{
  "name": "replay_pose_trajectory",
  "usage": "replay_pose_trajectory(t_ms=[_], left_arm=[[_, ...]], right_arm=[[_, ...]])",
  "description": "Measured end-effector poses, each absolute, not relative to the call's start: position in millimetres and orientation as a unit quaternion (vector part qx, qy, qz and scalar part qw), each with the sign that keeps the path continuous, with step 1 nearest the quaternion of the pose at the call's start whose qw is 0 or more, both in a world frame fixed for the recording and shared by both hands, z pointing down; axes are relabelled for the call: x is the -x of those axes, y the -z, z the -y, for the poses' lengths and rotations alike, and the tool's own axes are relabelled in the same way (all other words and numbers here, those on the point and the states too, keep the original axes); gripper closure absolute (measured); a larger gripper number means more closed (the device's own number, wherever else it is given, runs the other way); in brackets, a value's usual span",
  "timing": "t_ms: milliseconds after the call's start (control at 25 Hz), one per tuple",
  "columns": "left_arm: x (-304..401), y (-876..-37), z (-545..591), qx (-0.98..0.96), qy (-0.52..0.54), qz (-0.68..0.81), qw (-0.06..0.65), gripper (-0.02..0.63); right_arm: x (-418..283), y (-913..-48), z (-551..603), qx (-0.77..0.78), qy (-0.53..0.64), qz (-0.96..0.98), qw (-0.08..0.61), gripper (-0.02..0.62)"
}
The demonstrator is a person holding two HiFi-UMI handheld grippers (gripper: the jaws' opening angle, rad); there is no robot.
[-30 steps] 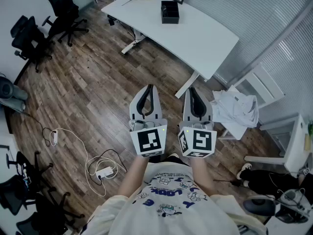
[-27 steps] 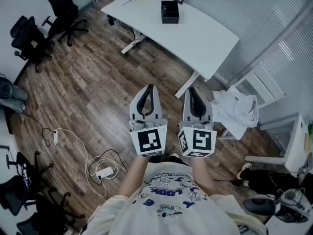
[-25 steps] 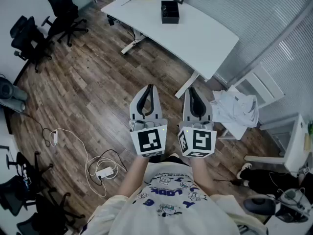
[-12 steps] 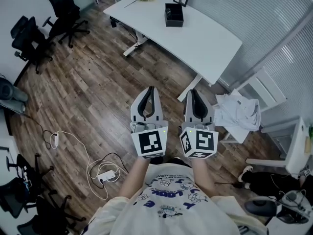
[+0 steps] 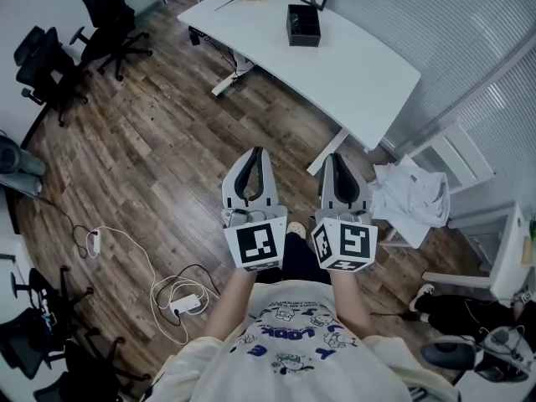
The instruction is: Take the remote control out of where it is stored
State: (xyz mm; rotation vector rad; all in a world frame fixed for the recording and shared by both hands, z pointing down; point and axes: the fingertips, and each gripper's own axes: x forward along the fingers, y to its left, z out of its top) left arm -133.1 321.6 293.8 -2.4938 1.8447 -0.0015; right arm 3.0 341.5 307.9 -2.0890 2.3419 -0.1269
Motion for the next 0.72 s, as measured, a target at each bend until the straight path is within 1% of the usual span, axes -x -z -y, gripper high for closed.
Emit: replay_pose_trajectory(t_ms=[320,560,720], left_arm=[[128.6,-307.4,-266.3,0.800,0.010,-0.600,0.015,0.586],[126.6,-307.8,-195.3,0.788,0.009,-0.615,0.018,0.586],[110.9,-306.4,-141.3,0.784,0.012,-0.620,0.017,0.586]], right_arm=[[-6.8,-316.5,-281.3,0.660,0.045,-0.750,-0.001,0.546],[-16.0,-318.1,-208.3,0.656,0.046,-0.753,0.005,0.547],[-33.6,-314.8,-151.3,0.654,0.047,-0.755,0.008,0.546]])
